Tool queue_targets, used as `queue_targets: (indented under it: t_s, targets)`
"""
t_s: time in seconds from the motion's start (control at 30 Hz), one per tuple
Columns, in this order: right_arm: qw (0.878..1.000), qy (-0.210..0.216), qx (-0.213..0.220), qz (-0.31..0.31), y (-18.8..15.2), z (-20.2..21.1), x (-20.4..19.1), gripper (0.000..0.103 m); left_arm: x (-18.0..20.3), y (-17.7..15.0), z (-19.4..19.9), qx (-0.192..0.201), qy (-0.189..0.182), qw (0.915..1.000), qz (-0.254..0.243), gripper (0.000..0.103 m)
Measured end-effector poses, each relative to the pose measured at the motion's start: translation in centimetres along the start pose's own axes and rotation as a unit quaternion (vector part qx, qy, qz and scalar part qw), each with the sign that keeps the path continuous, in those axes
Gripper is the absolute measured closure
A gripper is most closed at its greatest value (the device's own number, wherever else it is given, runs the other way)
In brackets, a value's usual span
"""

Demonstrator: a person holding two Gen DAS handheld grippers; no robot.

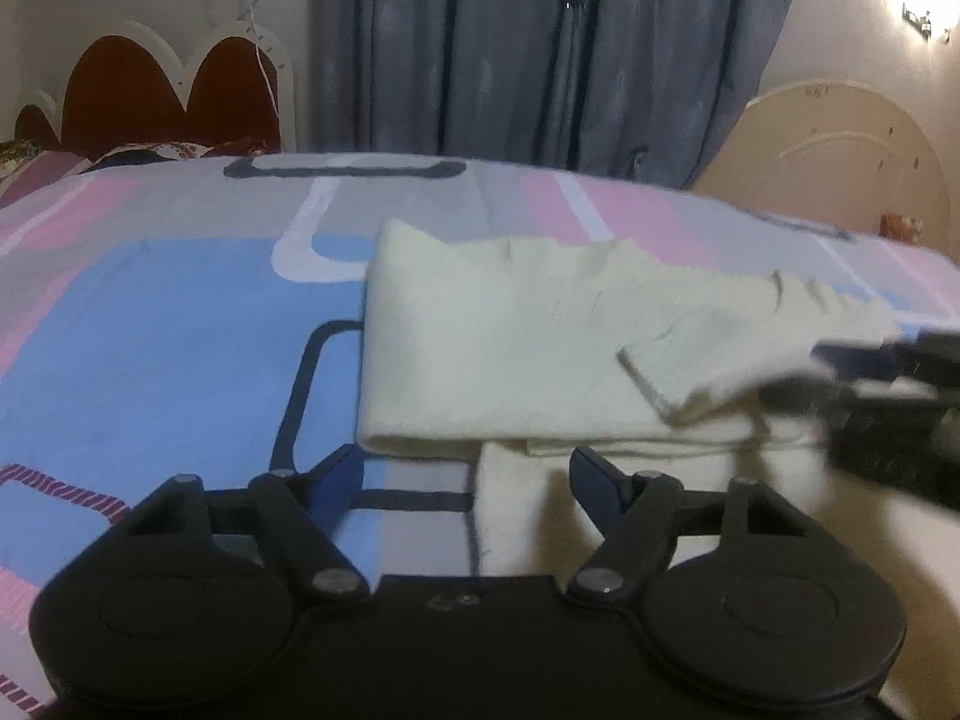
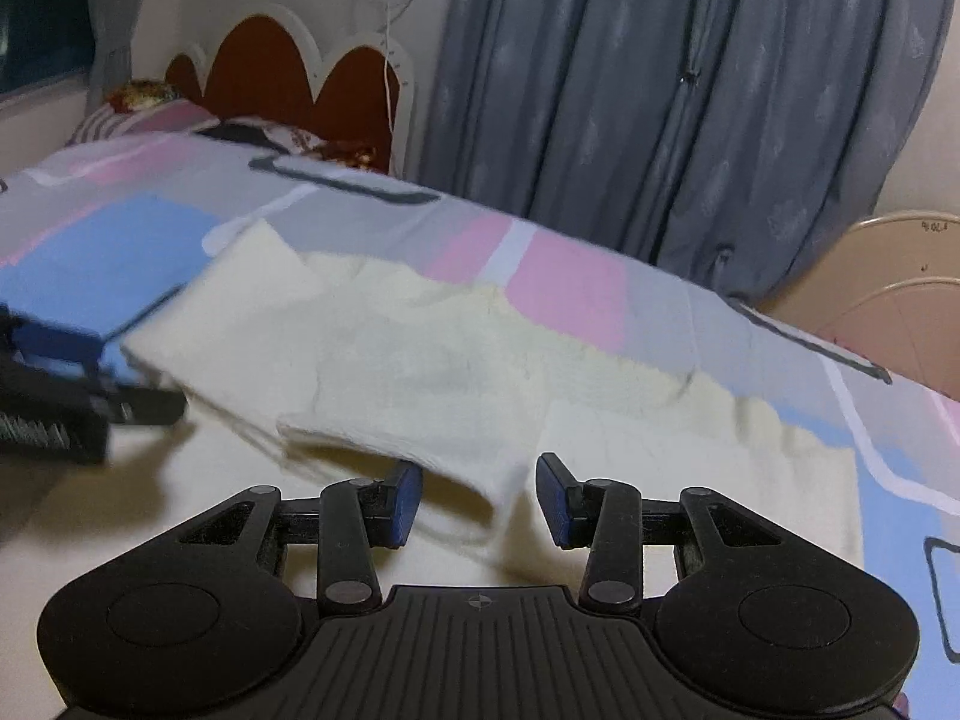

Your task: Fold small clothes

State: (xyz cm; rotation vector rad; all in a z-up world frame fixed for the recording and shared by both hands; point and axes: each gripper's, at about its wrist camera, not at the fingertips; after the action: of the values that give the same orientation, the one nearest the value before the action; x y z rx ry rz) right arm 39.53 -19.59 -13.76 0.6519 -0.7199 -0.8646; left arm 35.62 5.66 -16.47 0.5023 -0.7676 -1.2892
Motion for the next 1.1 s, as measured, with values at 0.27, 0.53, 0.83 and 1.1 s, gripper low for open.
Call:
queue_targets:
  t_s: [0.27,0.53,0.83,1.1]
  targets:
    - [0.981,0.016,0.034,-0.193,-1.1,1.8,6.9,0.101,0.4,-0.3,-1.5,0.022,0.017,0.9996,0.005,0.034]
    - [0.936,0.007,-0.005,-0.351,-7.4,3.2,14.5,0.101,-0.1,0.5,-2.3,0.041,0.005,0.9978,0.051,0.075]
    - [0.894,0.007,-0.007,-0.448,-11.3,3.8,17.7,0.101,-0.8,0.4,-2.5,0.037,-0.015,0.9969,0.067,0.082]
    - [0.914,-0.045,-0.037,-0.401,-11.2,5.3,17.4,0.101,-0.9,0.8,-2.1,0.029,-0.019,0.9972,0.067,0.079]
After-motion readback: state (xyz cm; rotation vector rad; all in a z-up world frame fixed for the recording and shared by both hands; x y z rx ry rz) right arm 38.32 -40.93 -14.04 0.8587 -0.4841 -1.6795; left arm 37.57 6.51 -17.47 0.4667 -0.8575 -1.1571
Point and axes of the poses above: each gripper's, at about its wrist camera, not at the fingertips, and z roughly against the way its jaws point, x to its right, y to its top, and after that the axes turned 15 degrees about z, right-handed
